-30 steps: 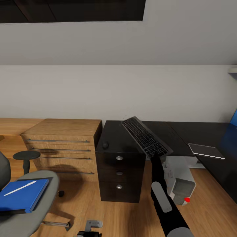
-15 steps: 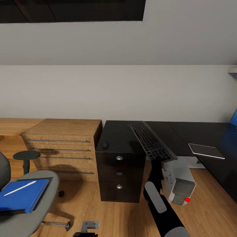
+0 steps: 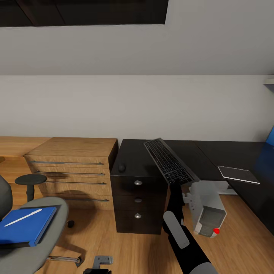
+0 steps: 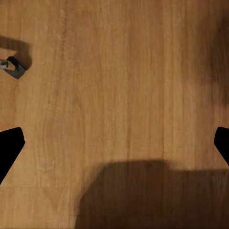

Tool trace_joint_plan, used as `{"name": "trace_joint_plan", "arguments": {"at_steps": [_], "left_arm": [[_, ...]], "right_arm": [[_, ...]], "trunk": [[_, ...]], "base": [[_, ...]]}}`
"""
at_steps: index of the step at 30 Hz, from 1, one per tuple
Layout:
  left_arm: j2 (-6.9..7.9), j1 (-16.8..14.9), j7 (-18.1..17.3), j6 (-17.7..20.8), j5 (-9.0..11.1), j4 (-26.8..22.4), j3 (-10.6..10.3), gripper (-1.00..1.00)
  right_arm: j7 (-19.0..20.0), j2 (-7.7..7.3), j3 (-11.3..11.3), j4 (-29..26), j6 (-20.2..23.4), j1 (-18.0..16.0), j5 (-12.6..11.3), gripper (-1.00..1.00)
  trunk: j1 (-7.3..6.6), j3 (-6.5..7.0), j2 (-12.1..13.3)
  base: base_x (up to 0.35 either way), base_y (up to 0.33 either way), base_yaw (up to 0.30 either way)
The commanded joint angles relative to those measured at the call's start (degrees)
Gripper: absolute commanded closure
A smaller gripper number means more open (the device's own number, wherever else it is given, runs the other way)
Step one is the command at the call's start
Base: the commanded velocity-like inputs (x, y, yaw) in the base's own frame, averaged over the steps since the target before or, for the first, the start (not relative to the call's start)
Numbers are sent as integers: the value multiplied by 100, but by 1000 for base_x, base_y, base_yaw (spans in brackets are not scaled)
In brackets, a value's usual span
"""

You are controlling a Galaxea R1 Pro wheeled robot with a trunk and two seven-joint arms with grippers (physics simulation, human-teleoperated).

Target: In the bedroom, organize the workspace by keeping the computer under the desk, ensuring the monitor is on the desk, placing the keyboard on the desk next to the monitor, placing the mouse on the desk next to the keyboard, moving the folder from the swivel chair onto the desk next to the mouse, stacking the notebook on top of the folder with the pen on top of the notebook, and positioning the swivel chair next to the desk.

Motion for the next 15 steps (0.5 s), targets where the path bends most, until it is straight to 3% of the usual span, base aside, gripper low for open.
{"name": "trace_joint_plan", "arguments": {"at_steps": [1,6,7,9,10,11,12,13,14,15], "left_arm": [[6,-8,21,-31,52,-21,-48,-100],[6,-8,-6,-33,51,-21,-48,-100],[13,-8,-10,-429,46,-64,-48,-100],[31,-8,-10,-713,31,-203,-38,-100],[453,-8,53,-920,-1,-1379,29,-100],[542,-8,68,-922,-5,-1597,35,-100],[745,-8,131,-915,-12,-2105,53,-100],[991,-7,331,-864,-33,-2756,106,-100],[1116,-5,477,-823,-49,-3079,151,-100],[1349,-3,838,-689,-96,-3658,307,-100]], "right_arm": [[-21,0,19,-5,-22,-4,8,100],[21,0,42,-11,-28,-4,14,100],[40,0,48,-10,-25,-4,6,100],[41,0,47,-11,-25,-4,6,100],[43,0,45,-24,-12,-4,13,100],[44,0,46,-25,-11,-4,13,100],[48,0,47,-25,-10,-4,13,100],[52,0,45,-25,-9,-4,14,100],[53,0,44,-25,-8,-4,14,100],[55,0,44,-26,-8,-4,14,100]], "trunk": [[0,-6,-3],[0,-6,-3],[0,-6,-3],[0,-6,-3],[0,-6,-3],[0,-6,-3],[0,-6,-3],[0,-6,-3],[0,-6,-3],[0,-6,-3]], "base": [[0,0,0],[0,0,0],[0,0,0],[0,0,0],[0,0,0],[0,0,0],[0,0,0],[0,0,0],[0,0,0],[0,0,0]]}}
